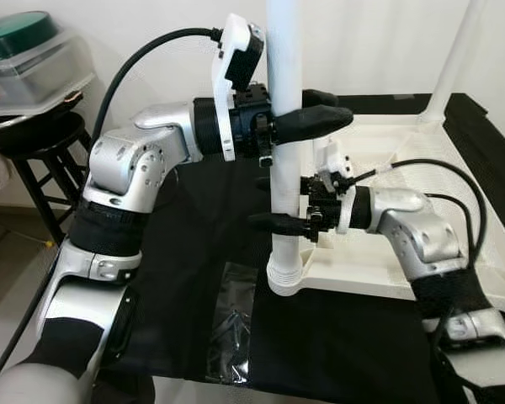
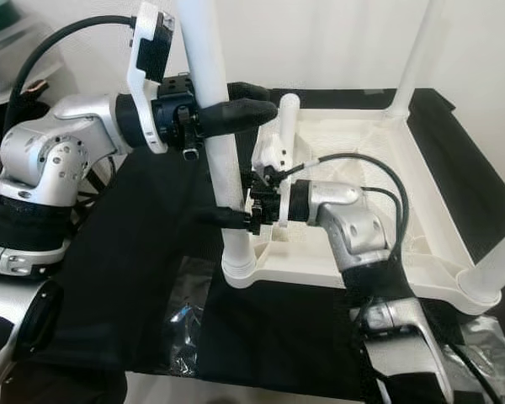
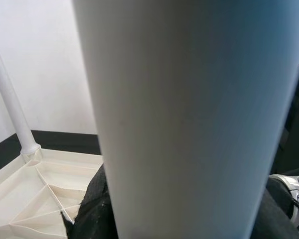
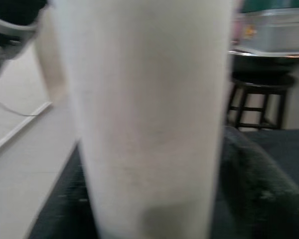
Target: Building children table
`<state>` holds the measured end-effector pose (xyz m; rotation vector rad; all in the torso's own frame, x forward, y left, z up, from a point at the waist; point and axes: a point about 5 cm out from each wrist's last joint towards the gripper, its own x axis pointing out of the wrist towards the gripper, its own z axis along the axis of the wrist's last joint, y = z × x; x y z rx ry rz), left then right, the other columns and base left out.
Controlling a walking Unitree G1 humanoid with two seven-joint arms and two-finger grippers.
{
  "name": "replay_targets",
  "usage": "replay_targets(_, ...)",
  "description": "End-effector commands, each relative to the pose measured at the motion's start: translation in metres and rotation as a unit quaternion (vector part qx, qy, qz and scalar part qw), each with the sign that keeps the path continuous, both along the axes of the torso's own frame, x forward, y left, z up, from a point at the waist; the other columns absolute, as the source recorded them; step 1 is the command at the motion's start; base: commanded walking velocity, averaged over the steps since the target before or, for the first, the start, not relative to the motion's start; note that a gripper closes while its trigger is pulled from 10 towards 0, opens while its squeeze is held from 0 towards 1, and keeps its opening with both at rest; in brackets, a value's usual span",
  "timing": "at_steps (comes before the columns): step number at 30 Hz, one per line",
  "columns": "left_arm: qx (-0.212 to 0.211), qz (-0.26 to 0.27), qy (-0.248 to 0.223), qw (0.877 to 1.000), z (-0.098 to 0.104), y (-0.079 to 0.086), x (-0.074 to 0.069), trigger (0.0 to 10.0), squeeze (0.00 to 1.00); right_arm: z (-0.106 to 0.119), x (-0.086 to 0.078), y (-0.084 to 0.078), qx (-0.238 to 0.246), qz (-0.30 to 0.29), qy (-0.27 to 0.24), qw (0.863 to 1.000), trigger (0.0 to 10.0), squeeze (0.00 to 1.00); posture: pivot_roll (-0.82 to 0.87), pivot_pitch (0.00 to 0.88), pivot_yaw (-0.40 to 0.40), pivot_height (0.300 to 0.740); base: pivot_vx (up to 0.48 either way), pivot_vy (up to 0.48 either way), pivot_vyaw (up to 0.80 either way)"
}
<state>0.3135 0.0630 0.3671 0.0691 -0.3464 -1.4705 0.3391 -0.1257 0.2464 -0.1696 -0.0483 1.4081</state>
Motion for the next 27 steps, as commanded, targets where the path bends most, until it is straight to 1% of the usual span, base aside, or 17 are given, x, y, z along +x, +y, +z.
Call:
replay_targets(1, 0.023, -0.014, -0.001, 1.000, -0.006, 0.000, -0.003, 0.0, 0.00, 0.000, 0.007, -0.009, -0.003, -0.014, 0.003, 1.000, 0.0, 0.00, 0.00, 0.088, 0.077, 0.740, 0.000, 0.000, 0.00)
replay_targets(5, 0.024, -0.015, -0.003, 1.000, -0.006, -0.001, -0.003, 0.0, 0.00, -0.003, 0.010, -0.011, -0.003, -0.004, 0.006, 1.000, 0.0, 0.00, 0.00, 0.087, 0.077, 0.740, 0.000, 0.000, 0.00)
replay_targets(8, 0.019, -0.010, -0.005, 1.000, -0.007, -0.002, -0.002, 0.0, 0.00, -0.009, 0.011, -0.015, -0.001, -0.017, 0.004, 1.000, 0.0, 0.00, -0.01, 0.083, 0.074, 0.740, 0.000, 0.000, 0.00)
replay_targets(9, 0.017, -0.002, -0.004, 1.000, -0.008, -0.002, 0.000, 10.0, 1.00, -0.011, 0.010, -0.016, -0.002, -0.033, -0.003, 0.999, 0.0, 0.00, -0.01, 0.083, 0.072, 0.740, 0.000, 0.000, 0.00)
replay_targets(10, 0.017, -0.002, -0.004, 1.000, -0.008, -0.002, 0.000, 10.0, 1.00, -0.011, 0.010, -0.016, -0.002, -0.033, -0.003, 0.999, 0.0, 0.00, -0.01, 0.083, 0.072, 0.740, 0.000, 0.000, 0.00)
replay_targets(12, 0.011, 0.008, 0.000, 1.000, -0.008, -0.001, 0.003, 10.0, 1.00, -0.015, 0.011, -0.021, -0.007, -0.075, -0.014, 0.997, 0.0, 0.00, -0.03, 0.083, 0.065, 0.740, 0.000, 0.000, 0.00)
replay_targets(15, 0.007, 0.013, 0.004, 1.000, -0.008, -0.001, 0.004, 10.0, 1.00, -0.016, 0.011, -0.023, -0.007, -0.103, -0.018, 0.994, 0.0, 0.00, -0.03, 0.084, 0.064, 0.740, 0.000, 0.000, 0.00)
replay_targets(16, 0.003, 0.025, 0.005, 1.000, -0.008, 0.001, 0.005, 10.0, 1.00, -0.022, 0.008, -0.022, -0.009, -0.141, -0.019, 0.990, 0.0, 0.00, -0.04, 0.083, 0.052, 0.740, 0.000, 0.000, 0.00)
replay_targets(17, 0.004, 0.044, 0.006, 0.999, -0.010, 0.005, 0.007, 10.0, 0.49, -0.041, 0.000, -0.003, 0.011, -0.270, 0.002, 0.963, 0.0, 0.00, -0.05, 0.082, 0.016, 0.740, 0.000, 0.000, 0.00)
replay_targets(18, 0.005, 0.056, 0.009, 0.998, -0.011, 0.009, 0.009, 10.0, 0.00, -0.056, -0.011, 0.005, 0.034, -0.454, 0.012, 0.890, 0.0, 0.00, -0.04, 0.086, 0.022, 0.740, 0.000, 0.000, 0.00)
replay_targets(20, 0.005, 0.056, 0.009, 0.998, -0.011, 0.009, 0.009, 10.0, 0.00, -0.056, -0.011, 0.005, 0.034, -0.454, 0.012, 0.890, 0.0, 0.00, -0.04, 0.086, 0.022, 0.740, 0.000, 0.000, 0.00)
replay_targets(21, 0.003, 0.063, 0.016, 0.998, -0.012, 0.012, 0.011, 10.0, 0.00, -0.075, -0.037, 0.014, 0.033, -0.540, 0.044, 0.840, 0.0, 0.00, -0.04, 0.100, 0.034, 0.740, 0.000, 0.000, 0.00)
replay_targets(22, 0.003, 0.063, 0.016, 0.998, -0.012, 0.012, 0.011, 10.0, 0.00, -0.075, -0.037, 0.014, 0.033, -0.540, 0.044, 0.840, 0.0, 0.00, -0.04, 0.100, 0.034, 0.740, 0.000, 0.000, 0.00)
replay_targets(23, 0.003, 0.068, 0.022, 0.997, -0.014, 0.015, 0.013, 10.0, 0.00, -0.088, -0.058, 0.030, 0.027, -0.565, 0.054, 0.823, 0.0, 0.00, -0.05, 0.109, 0.061, 0.740, 0.000, 0.000, 0.00)
replay_targets(24, 0.003, 0.068, 0.022, 0.997, -0.014, 0.015, 0.013, 10.0, 0.00, -0.088, -0.058, 0.030, 0.027, -0.565, 0.054, 0.823, 0.0, 0.00, -0.05, 0.109, 0.061, 0.740, 0.000, 0.000, 0.00)
replay_targets(26, 0.009, 0.069, 0.029, 0.997, -0.020, 0.015, 0.015, 10.0, 0.00, -0.092, -0.064, 0.043, 0.027, -0.536, 0.039, 0.843, 0.0, 0.00, -0.07, 0.086, 0.063, 0.740, 0.000, 0.000, 0.00)
replay_targets(27, 0.009, 0.069, 0.029, 0.997, -0.020, 0.015, 0.015, 10.0, 0.00, -0.092, -0.064, 0.043, 0.027, -0.536, 0.039, 0.843, 0.0, 0.00, -0.07, 0.086, 0.063, 0.740, 0.000, 0.000, 0.00)
